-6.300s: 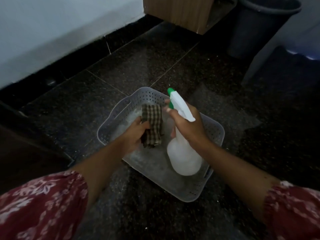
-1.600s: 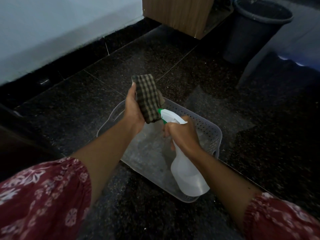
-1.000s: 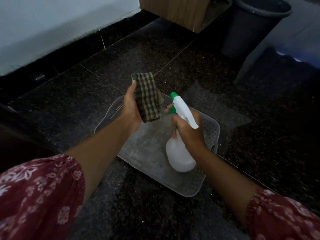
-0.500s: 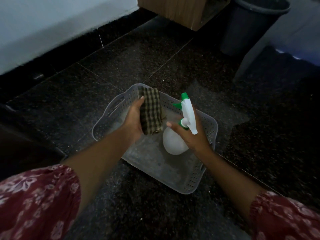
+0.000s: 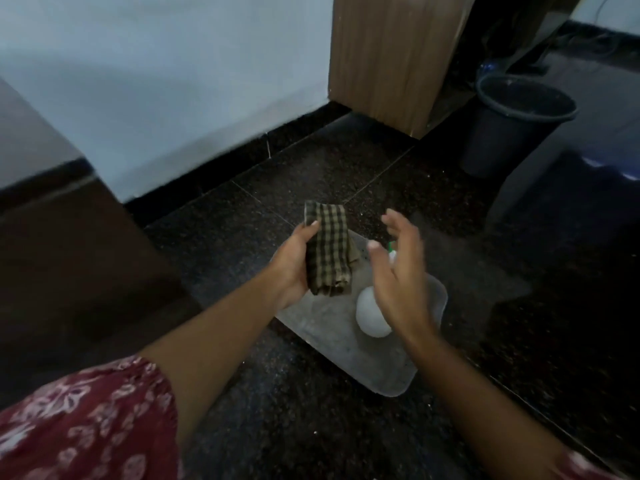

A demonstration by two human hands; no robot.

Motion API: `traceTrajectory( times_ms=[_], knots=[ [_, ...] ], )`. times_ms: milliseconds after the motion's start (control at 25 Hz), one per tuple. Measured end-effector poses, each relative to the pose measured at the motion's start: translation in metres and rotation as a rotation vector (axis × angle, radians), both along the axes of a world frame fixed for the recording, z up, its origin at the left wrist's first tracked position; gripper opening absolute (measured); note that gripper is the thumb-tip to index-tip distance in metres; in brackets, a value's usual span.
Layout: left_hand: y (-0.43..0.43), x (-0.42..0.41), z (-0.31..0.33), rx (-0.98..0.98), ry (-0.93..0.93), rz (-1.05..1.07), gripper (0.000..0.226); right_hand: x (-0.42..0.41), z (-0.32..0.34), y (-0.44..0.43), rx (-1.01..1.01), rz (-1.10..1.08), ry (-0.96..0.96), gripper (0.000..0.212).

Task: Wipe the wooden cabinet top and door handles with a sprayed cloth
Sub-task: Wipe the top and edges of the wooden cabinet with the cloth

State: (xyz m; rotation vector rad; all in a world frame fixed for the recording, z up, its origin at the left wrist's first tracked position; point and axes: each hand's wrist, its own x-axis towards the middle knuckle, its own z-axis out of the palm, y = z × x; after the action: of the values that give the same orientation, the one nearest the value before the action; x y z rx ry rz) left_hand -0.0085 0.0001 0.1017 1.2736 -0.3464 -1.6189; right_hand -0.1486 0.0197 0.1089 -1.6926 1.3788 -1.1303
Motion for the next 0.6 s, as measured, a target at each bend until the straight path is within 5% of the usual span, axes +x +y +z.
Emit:
traceTrajectory(
  times_ms=[80,200,280,480,600],
  knots=[
    [0.019,0.008,0.039,-0.04,-0.027,0.011,0.037,0.023,0.031,-0.001,0.425,0.103,-0.161,0.058],
    [0.057,0.026,0.097,-0.096,-0.095,0.041,0.038,0.048,0.07,0.015,0.821,0.391,-0.663,0.046],
    [0.092,0.04,0.131,-0.141,-0.2,0.089,0.037,0.067,0.092,0.038,0.865,0.523,-0.79,0.039],
    [0.182,0.081,0.195,-0.129,-0.548,0.298,0.038,0.123,0.166,0.108,0.724,0.619,-0.586,0.031],
    [0.227,0.117,0.218,-0.175,-0.595,0.446,0.038,0.165,0.199,0.145,0.723,0.682,-0.564,0.019]
  ],
)
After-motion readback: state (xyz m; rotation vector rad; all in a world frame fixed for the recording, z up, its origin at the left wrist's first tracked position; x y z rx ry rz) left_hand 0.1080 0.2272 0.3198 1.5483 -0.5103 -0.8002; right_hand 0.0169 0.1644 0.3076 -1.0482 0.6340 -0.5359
